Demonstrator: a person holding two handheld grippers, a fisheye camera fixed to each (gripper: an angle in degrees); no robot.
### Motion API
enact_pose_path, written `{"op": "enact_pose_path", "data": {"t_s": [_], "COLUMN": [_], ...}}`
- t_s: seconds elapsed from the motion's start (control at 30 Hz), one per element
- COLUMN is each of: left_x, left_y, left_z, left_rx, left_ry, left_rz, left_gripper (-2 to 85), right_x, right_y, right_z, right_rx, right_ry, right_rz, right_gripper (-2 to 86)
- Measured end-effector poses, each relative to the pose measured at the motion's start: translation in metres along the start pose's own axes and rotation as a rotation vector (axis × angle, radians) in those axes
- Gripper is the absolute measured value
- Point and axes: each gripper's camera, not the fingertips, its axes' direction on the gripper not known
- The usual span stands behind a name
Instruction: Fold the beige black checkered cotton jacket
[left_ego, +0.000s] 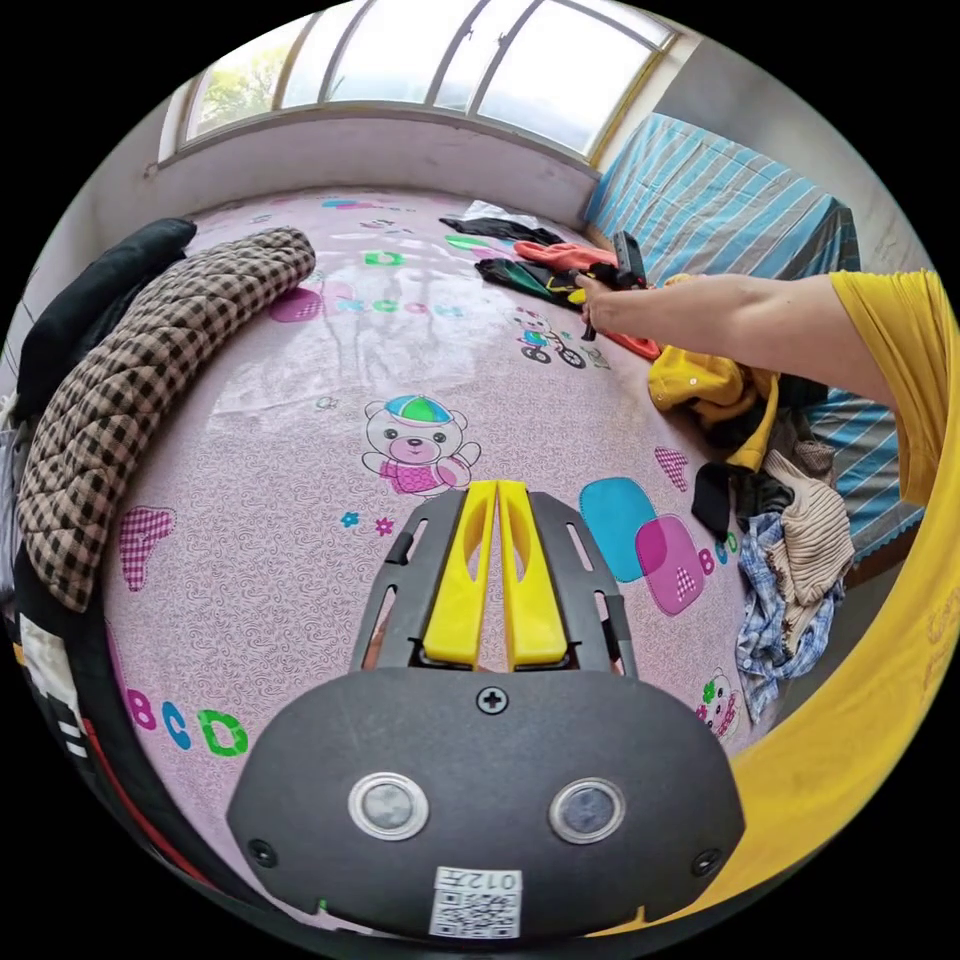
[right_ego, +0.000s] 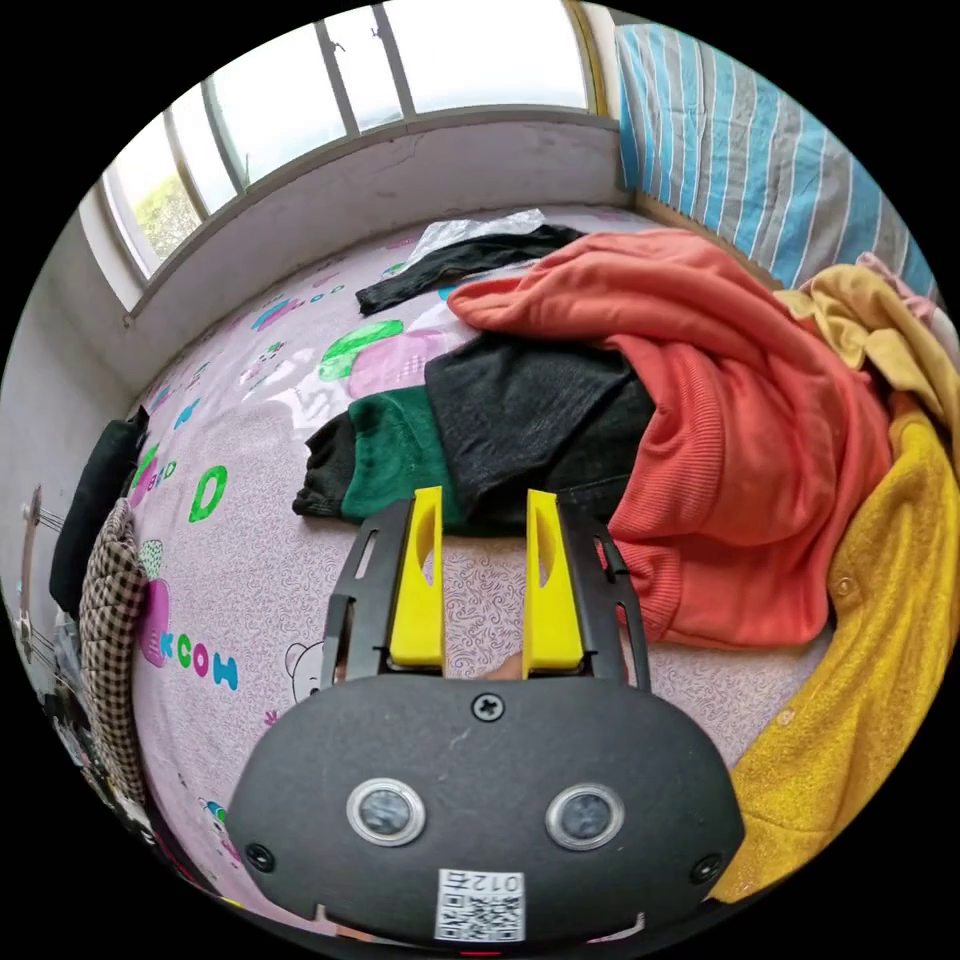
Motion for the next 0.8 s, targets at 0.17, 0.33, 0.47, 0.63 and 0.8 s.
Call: {"op": "enact_pose_path", "data": {"t_s": [0.17,0.33,0.47,0.63,0.8], "left_x": [-0.043,-0.071,-0.083,-0.103,-0.119], "left_y": [0.001,0.004,0.002,-0.013,-0.038], "left_z": [-0.003,-0.014,-0.022,-0.027,-0.038], "left_rx": [-0.072,-0.110,-0.136,-0.164,-0.155], "left_ry": [-0.001,-0.015,0.051,0.247,0.431], "left_rz": [-0.024,-0.014,0.012,-0.047,-0.124], "left_gripper": [0.0,0.2,0.3,0.4,0.9], "right_x": [0.027,0.094,0.194,0.243,0.251], "right_y": [-0.022,-0.043,-0.027,-0.005,0.037], "right_z": [-0.026,-0.066,-0.126,-0.250,-0.393], "right_rx": [0.005,-0.009,0.176,0.335,0.438], "right_ry": [-0.017,-0.400,-1.064,-1.316,-1.590], "right_rz": [-0.059,0.045,0.326,0.293,0.119], "right_gripper": [4.4,1.2,0.6,0.4,0.3]}}
